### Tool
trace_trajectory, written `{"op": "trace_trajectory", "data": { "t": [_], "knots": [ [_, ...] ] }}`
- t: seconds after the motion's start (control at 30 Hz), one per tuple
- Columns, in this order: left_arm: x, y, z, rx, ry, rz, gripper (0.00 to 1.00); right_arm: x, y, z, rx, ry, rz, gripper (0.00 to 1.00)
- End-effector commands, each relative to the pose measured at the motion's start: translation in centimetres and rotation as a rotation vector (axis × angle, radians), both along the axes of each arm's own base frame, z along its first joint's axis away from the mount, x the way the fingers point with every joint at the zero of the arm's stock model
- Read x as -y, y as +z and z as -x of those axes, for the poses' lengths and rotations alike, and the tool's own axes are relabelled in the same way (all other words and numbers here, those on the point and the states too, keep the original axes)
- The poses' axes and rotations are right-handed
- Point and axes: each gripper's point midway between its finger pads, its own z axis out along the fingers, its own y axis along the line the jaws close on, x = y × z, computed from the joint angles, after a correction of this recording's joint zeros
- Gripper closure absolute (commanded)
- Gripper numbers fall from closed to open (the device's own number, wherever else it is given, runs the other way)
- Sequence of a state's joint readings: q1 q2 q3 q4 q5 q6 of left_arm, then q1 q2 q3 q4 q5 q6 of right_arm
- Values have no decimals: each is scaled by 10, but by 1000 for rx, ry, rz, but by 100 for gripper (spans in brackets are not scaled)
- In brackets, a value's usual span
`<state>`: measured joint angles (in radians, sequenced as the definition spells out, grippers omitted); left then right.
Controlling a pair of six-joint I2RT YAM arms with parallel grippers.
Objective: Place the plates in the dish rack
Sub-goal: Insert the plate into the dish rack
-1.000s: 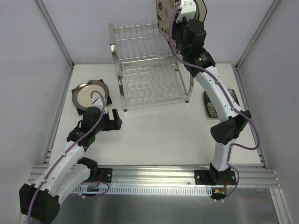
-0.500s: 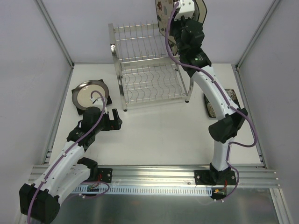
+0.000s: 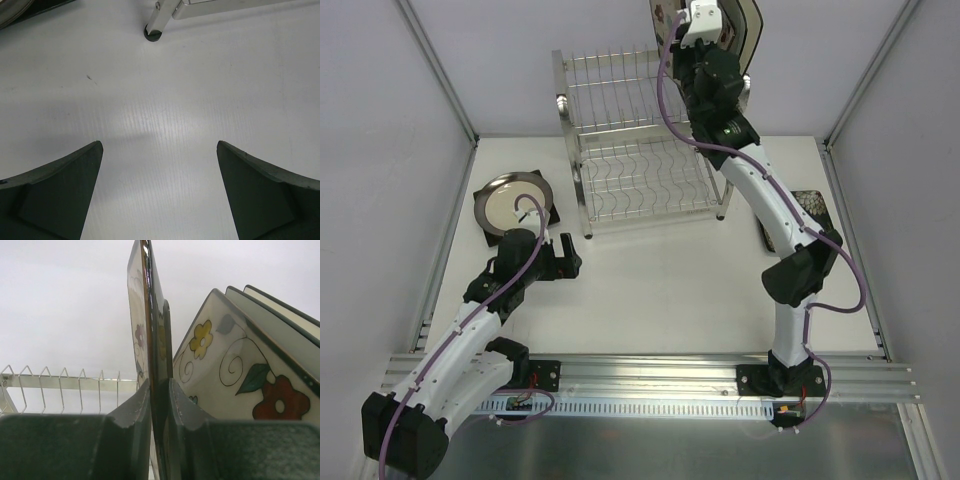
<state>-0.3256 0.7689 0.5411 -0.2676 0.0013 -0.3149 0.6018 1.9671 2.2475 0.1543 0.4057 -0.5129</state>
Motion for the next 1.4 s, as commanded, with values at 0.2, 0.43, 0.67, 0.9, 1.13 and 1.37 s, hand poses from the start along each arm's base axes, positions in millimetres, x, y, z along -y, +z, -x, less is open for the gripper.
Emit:
{"op": "trace_trajectory", "data": {
  "t": [0.2,0.43,0.67,0.9,1.13,1.37],
  "knots": [
    [6,8,-4,15,-21,28,1,-23,112,72,312,174,-235,99],
    [6,8,-4,18,-19,28,1,-29,89,67,245,138,-252,99],
    [5,10,-4,24,-17,30,1,-30,60,66,171,120,-275,99],
    [6,10,-4,25,-20,31,1,-28,37,71,111,115,-287,99],
    [6,11,-4,28,-20,32,1,-25,19,72,65,103,-271,99],
    [6,11,-4,27,-23,33,1,-20,2,73,18,86,-279,97]
  ]
}}
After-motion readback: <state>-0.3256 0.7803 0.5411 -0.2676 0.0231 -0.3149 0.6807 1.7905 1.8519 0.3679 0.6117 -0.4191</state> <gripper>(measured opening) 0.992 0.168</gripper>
